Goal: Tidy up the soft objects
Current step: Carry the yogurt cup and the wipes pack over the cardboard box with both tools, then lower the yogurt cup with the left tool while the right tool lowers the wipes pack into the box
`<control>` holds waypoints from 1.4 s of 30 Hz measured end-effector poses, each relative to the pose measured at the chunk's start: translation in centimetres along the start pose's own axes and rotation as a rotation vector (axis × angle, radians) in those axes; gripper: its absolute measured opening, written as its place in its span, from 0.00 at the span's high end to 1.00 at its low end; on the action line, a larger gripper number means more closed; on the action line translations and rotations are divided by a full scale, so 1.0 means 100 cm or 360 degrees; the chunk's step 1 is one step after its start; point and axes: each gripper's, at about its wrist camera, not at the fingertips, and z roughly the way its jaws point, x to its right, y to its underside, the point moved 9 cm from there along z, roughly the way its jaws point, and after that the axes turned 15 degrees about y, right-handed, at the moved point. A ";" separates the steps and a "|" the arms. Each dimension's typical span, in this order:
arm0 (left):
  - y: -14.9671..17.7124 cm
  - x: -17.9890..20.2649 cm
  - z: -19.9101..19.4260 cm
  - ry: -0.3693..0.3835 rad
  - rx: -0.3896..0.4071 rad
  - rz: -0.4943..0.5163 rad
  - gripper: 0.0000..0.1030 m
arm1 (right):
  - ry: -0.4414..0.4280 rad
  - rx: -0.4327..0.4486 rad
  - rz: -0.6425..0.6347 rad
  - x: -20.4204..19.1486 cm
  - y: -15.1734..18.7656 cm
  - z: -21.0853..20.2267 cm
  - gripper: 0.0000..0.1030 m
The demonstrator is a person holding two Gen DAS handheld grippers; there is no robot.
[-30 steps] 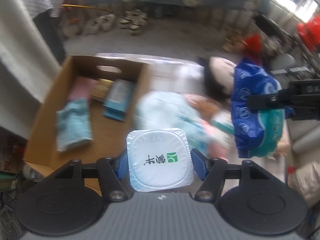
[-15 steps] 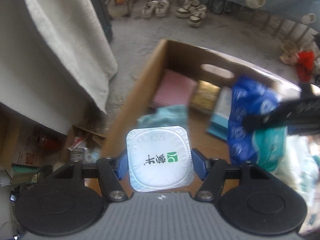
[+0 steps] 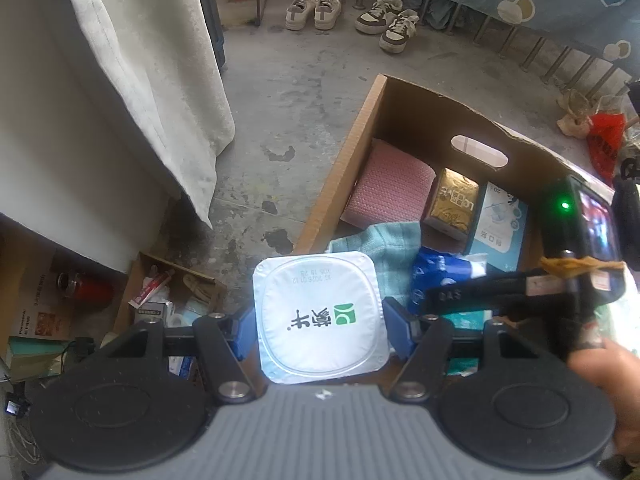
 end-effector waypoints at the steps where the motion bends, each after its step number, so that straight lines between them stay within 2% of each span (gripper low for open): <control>1: 0.000 -0.001 0.000 0.0004 0.0000 -0.0001 0.37 | -0.0015 0.0006 0.0013 -0.003 0.000 -0.001 0.43; 5: 0.002 -0.003 -0.002 0.0022 -0.0007 -0.0012 0.37 | -0.0109 -0.0002 0.0065 -0.019 0.001 -0.003 0.43; 11: 0.006 0.000 0.003 0.0029 -0.0032 0.0010 0.37 | -0.0339 -0.0070 0.0147 -0.048 0.002 -0.001 0.43; 15: 0.008 0.004 0.007 0.0043 -0.0048 0.0020 0.37 | -0.0398 -0.0082 0.0163 -0.052 0.004 -0.001 0.40; 17: 0.009 0.006 0.010 0.0044 -0.0057 0.0028 0.37 | -0.0425 -0.0094 0.0202 -0.043 0.003 -0.003 0.39; 19: 0.009 0.008 0.011 0.0044 -0.0061 0.0034 0.37 | -0.0460 -0.0089 0.0255 -0.021 -0.006 -0.003 0.33; 26: 0.007 0.012 0.013 0.0039 -0.0070 0.0065 0.37 | -0.0520 -0.0057 0.0312 0.006 -0.013 -0.022 0.32; 29: 0.007 0.014 0.015 0.0045 -0.0092 0.0084 0.37 | -0.0536 -0.0041 0.0314 0.030 -0.018 -0.031 0.32; 36: -0.004 0.040 0.034 0.0167 -0.0159 0.0099 0.37 | -0.0533 0.0161 0.0278 0.066 -0.012 -0.071 0.32; 42: -0.019 0.068 0.073 0.0240 -0.0196 0.0165 0.37 | -0.0585 0.0292 0.0397 0.110 -0.004 -0.098 0.32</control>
